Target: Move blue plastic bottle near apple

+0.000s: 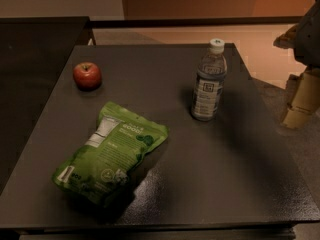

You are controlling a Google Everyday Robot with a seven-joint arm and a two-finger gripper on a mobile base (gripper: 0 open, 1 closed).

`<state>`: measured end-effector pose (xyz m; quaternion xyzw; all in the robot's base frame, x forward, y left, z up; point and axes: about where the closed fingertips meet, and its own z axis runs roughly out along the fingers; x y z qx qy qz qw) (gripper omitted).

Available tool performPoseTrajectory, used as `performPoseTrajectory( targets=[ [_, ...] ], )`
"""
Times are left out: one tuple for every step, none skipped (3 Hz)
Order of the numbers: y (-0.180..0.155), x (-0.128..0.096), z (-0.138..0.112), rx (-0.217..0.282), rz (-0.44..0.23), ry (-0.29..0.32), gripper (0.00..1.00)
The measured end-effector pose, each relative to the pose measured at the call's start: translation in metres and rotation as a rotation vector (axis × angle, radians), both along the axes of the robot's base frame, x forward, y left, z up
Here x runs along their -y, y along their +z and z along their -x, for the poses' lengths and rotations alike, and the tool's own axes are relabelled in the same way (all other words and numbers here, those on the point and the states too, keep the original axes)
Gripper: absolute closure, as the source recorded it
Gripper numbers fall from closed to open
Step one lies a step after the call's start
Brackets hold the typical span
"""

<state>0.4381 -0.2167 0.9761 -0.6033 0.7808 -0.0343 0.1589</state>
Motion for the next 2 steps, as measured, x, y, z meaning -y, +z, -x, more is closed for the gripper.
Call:
performPoseTrajectory(
  targets=[
    [0.0,0.0,0.0,0.0,0.0,0.0,0.0],
    [0.0035,-0.0074,-0.0092,0.018,-0.036,-0.011,0.0]
  ],
)
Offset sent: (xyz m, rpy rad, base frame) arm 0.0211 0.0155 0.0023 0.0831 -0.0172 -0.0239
